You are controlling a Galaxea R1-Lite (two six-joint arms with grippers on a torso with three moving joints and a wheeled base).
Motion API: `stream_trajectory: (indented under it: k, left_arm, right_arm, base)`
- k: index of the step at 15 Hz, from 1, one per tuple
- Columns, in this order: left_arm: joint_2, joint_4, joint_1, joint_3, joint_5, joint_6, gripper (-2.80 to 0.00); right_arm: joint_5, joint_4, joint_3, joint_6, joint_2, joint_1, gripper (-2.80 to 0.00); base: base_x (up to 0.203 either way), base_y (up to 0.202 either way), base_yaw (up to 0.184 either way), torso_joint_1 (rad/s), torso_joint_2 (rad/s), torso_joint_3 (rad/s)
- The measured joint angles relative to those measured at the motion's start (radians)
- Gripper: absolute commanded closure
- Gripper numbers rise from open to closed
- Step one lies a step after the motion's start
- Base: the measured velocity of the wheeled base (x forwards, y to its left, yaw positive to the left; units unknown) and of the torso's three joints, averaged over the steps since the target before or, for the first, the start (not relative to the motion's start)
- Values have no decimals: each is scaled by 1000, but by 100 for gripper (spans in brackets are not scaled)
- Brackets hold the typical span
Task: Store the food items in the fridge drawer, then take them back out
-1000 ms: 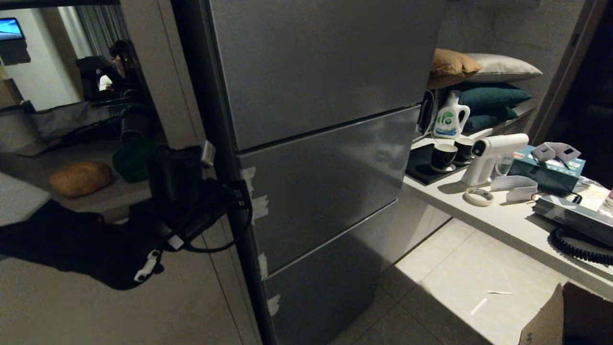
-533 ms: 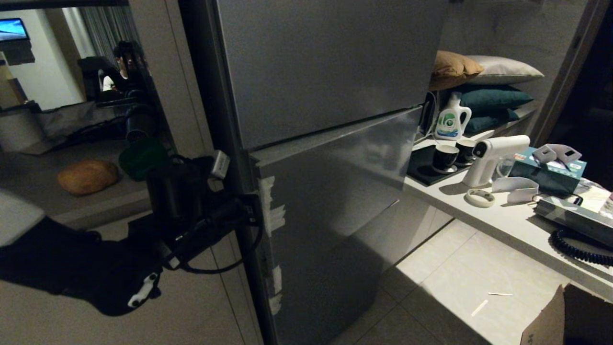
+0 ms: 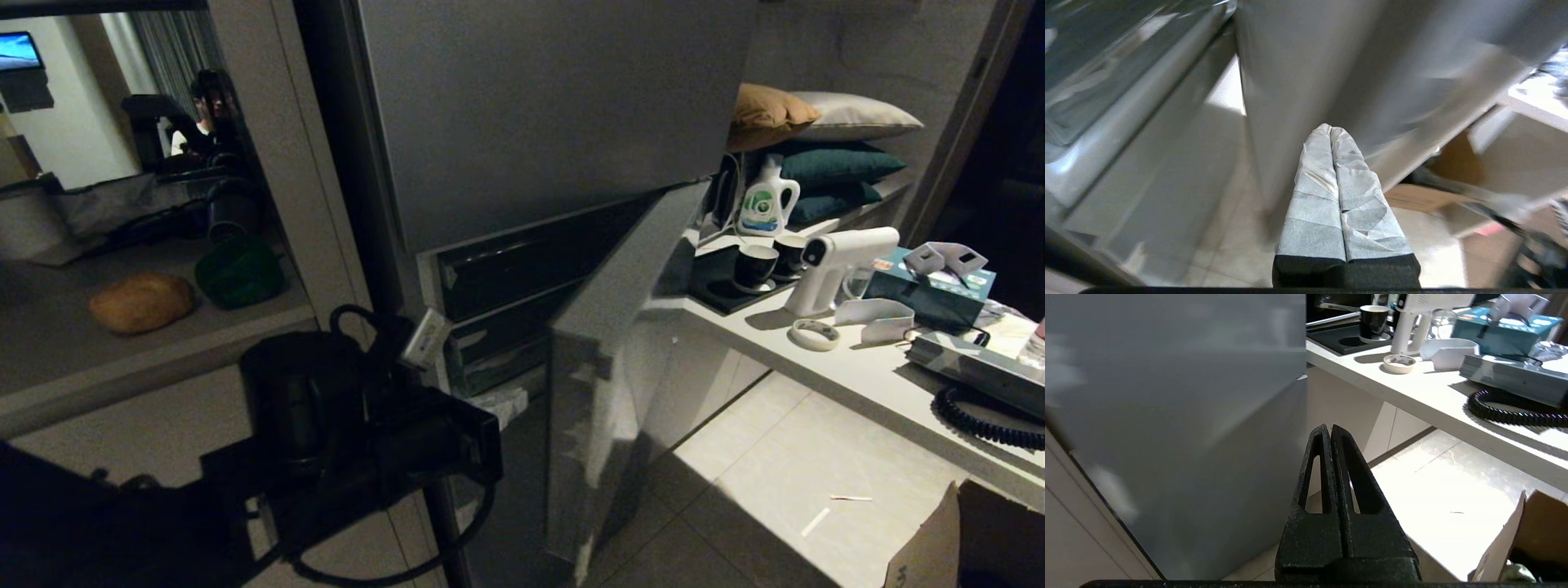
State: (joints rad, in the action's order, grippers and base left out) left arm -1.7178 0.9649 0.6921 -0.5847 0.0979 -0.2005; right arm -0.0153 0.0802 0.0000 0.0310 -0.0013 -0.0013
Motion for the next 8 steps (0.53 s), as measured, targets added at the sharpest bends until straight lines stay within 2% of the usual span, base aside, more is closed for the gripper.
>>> stream_trajectory:
  k: [3,5,8]
  left_arm:
    - [105,16,23,116,3,-3,0]
    - [173,17,21,182,-18,-4,0]
    - [241,18,4,238,-149,-7,0]
  right_arm:
    - [0,0,0,-1,0,1,0]
    - [0,1,0,0,0,-1,0]
    - [0,0,0,-1,0,0,0]
  base:
    - [0,0,0,0,0,0]
    - [0,0,0,0,0,0]
    - [0,0,0,0,0,0]
